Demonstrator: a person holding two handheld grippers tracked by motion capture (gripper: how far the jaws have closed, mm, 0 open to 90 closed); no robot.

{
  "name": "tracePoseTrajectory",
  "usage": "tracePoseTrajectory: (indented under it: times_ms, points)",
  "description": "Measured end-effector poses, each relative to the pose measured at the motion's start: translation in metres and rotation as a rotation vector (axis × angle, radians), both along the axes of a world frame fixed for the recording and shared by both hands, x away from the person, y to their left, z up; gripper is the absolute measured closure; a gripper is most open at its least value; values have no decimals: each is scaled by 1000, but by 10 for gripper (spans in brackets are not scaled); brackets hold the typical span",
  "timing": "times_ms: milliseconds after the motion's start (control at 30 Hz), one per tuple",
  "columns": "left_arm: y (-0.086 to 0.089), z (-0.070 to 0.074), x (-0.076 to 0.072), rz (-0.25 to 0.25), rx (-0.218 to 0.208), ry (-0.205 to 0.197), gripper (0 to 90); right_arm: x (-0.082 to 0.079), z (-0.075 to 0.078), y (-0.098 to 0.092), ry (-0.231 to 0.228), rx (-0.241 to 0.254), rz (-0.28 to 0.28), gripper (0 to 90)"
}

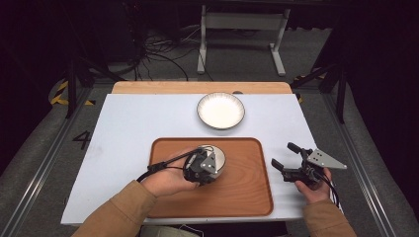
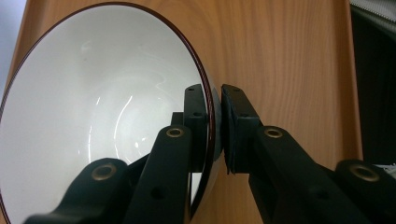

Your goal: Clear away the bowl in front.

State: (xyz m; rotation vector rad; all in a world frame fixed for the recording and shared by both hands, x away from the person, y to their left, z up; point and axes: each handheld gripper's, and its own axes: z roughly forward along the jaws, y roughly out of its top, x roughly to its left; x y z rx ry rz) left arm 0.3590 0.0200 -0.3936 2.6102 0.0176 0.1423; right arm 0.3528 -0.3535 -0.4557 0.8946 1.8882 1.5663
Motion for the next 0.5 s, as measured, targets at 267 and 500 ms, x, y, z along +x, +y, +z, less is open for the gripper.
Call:
tracePoseTrajectory:
  times_ms: [267, 500]
  points:
    - [0, -2, -1, -7, 19, 2, 817, 0, 0, 0, 0, -1, 1, 73]
    - [0, -6, -2, -33, 50, 23, 825, 0, 0, 0, -1, -1, 2, 73]
